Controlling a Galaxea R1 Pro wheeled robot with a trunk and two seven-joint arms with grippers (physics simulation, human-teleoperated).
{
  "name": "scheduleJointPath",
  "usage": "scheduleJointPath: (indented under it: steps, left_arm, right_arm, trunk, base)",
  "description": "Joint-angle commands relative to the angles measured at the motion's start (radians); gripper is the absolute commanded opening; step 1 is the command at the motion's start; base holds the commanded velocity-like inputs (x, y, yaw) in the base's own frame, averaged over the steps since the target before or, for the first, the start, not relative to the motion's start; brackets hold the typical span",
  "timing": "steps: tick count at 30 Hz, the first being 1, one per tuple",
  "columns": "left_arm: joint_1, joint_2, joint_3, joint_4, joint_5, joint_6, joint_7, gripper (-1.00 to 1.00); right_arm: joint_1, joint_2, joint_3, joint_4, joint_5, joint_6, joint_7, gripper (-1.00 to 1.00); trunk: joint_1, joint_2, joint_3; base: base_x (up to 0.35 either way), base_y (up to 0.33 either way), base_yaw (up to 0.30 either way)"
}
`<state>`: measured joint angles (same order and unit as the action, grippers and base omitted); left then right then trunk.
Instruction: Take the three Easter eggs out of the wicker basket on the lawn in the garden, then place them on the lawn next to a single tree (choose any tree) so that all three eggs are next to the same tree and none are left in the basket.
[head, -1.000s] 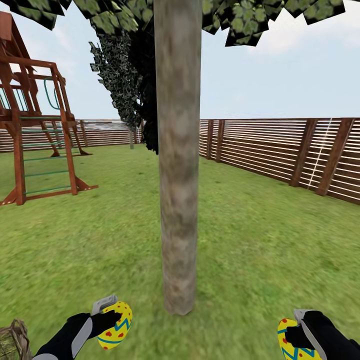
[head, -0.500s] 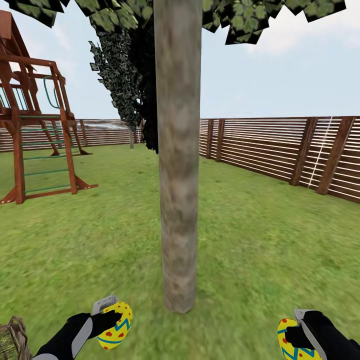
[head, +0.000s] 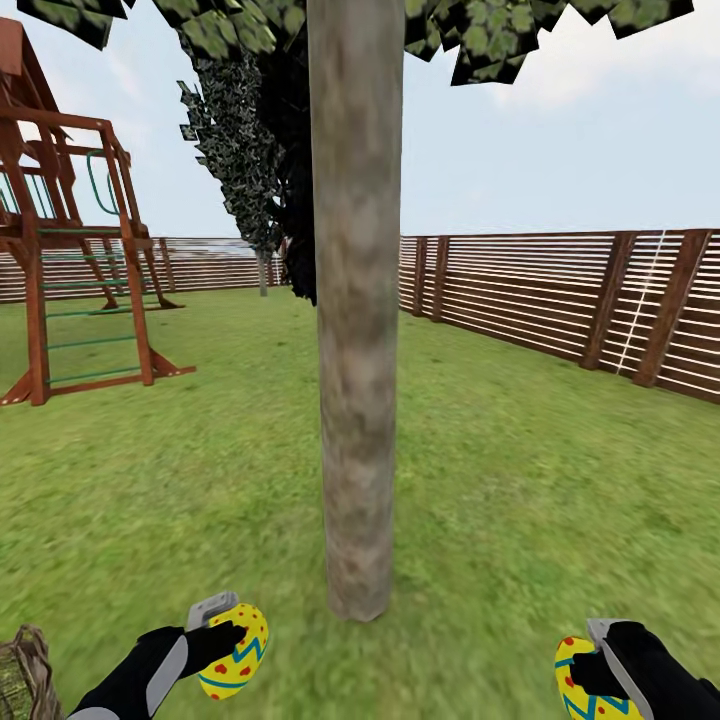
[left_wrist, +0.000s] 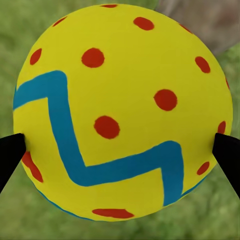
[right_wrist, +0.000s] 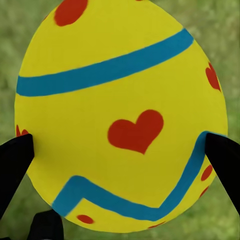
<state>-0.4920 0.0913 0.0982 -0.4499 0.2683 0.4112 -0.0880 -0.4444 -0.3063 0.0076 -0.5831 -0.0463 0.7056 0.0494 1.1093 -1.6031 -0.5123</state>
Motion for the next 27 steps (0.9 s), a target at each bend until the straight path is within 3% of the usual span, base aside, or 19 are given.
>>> scheduleJointPath:
  steps: [1,27]
  left_arm:
    - [0.0,-0.002,0.006,-0.001,0.002,0.007,-0.006,-1.0]
    - [0.0,-0.008,0.008,0.002,0.003,0.007,-0.008,-1.0]
  right_arm:
    - [0.0,-0.001,0.001,-0.001,-0.004,0.005,0.001,-1.0]
    - [0.0,0.004,0.005,-0.001,-0.003,0.005,0.001,-1.0]
  trunk:
    - [0.004,-0.008,-0.004]
    - [0.104,-0.19,-0.086]
  base:
    - [0.0,0.0,0.0]
    - [0.0,0.0,0.0]
